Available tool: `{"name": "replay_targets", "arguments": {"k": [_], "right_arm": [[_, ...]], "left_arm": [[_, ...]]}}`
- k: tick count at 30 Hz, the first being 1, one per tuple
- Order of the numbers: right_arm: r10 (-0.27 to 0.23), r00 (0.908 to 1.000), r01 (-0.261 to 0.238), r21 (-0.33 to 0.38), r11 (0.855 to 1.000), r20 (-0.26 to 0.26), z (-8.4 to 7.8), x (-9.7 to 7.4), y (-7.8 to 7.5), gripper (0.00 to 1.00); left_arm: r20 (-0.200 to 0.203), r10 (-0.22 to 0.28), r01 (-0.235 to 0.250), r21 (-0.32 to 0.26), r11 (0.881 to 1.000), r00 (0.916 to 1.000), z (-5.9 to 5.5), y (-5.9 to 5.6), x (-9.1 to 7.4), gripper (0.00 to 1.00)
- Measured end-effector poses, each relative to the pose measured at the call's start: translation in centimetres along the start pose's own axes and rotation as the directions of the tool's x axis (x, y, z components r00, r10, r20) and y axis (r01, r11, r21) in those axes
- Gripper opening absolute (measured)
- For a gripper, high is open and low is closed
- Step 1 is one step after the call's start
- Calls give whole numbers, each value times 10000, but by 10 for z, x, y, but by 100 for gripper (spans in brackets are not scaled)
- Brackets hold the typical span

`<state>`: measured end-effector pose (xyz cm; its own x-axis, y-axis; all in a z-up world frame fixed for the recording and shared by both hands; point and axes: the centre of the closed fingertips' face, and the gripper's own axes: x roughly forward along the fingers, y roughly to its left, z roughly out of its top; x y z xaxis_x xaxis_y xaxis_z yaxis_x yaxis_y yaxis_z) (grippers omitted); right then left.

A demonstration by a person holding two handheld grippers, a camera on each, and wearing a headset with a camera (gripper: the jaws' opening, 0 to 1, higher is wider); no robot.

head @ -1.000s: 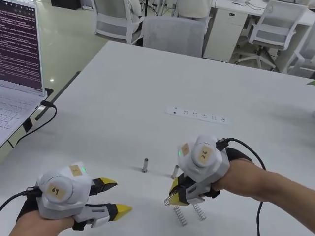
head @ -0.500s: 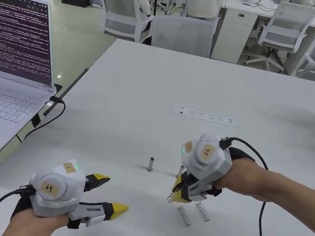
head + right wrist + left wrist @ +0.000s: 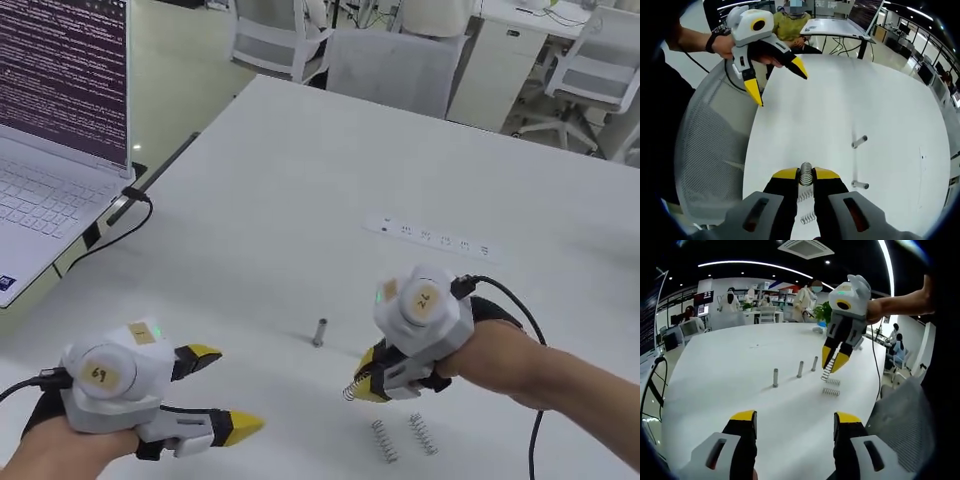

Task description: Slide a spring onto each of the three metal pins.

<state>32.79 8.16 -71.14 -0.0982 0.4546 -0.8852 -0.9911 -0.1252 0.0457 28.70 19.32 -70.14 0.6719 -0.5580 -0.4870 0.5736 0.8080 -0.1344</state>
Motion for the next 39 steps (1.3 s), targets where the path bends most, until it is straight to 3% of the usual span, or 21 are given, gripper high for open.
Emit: {"name": "replay_targets", "arguments": {"k": [15,39], "right_arm": [[-43,10000,43,-69,10000,-29,12,6,-19,8],[-481,9987,481,-15,9988,-161,26,14,-73,8]], "left_arm": [[130,33,-32,-96,9999,9999,0,2,-2,58],[220,227,-218,-412,9989,9995,0,6,-5,57]]}}
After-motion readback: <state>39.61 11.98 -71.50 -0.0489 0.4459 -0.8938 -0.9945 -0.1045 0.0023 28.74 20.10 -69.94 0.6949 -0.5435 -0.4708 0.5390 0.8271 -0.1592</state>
